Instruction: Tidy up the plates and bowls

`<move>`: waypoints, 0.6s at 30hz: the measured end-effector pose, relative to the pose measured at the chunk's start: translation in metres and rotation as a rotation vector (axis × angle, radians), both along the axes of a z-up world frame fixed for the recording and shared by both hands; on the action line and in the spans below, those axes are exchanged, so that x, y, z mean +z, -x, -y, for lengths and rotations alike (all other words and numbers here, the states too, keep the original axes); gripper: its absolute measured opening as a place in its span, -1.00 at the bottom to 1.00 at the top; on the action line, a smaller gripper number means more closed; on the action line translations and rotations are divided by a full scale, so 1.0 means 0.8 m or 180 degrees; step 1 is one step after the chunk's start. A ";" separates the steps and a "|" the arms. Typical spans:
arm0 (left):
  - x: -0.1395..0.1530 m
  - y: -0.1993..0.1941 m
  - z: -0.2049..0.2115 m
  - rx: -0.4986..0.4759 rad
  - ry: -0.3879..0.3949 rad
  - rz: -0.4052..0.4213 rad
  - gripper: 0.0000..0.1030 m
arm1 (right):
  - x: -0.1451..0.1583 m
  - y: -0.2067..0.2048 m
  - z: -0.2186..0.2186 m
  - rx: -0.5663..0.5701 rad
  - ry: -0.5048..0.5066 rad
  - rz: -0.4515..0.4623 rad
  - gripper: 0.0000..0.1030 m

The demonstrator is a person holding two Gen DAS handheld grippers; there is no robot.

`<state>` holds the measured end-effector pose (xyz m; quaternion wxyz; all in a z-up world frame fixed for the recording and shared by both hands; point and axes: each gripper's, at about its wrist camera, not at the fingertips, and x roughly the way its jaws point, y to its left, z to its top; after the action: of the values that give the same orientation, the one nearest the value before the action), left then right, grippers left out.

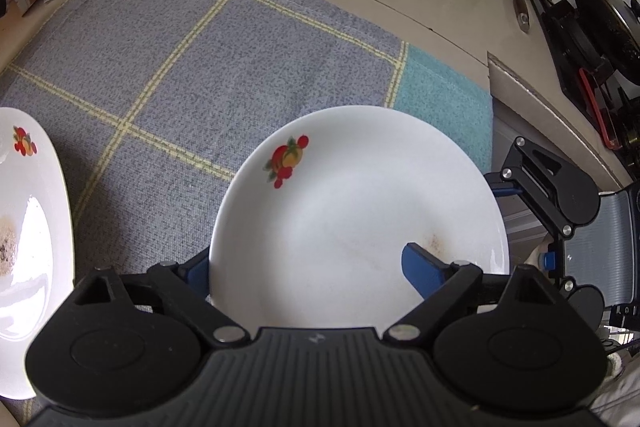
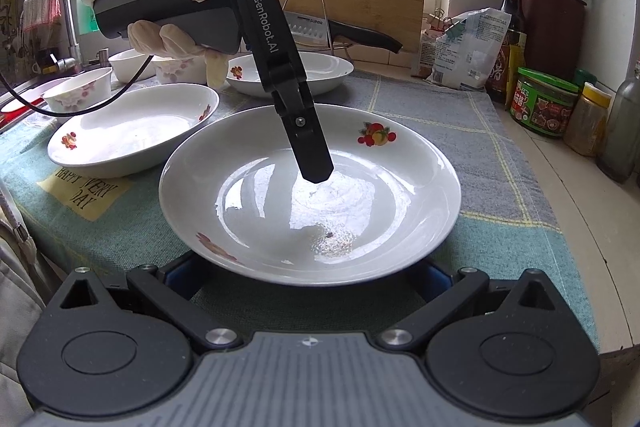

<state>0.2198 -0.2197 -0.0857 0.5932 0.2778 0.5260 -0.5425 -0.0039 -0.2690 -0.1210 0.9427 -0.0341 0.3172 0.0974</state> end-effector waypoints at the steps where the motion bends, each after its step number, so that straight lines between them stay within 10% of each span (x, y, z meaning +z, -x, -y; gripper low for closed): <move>1: 0.000 0.000 0.000 -0.0008 -0.0006 0.0007 0.79 | 0.001 -0.001 -0.001 -0.0003 0.0010 -0.0012 1.00; 18: 0.008 0.002 -0.003 0.0000 0.0072 0.0036 0.69 | 0.009 -0.005 -0.007 -0.0042 0.0187 -0.0183 1.00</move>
<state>0.2181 -0.2176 -0.0795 0.5992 0.2741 0.5165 -0.5469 0.0003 -0.2636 -0.1136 0.9325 -0.0569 0.3470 0.0828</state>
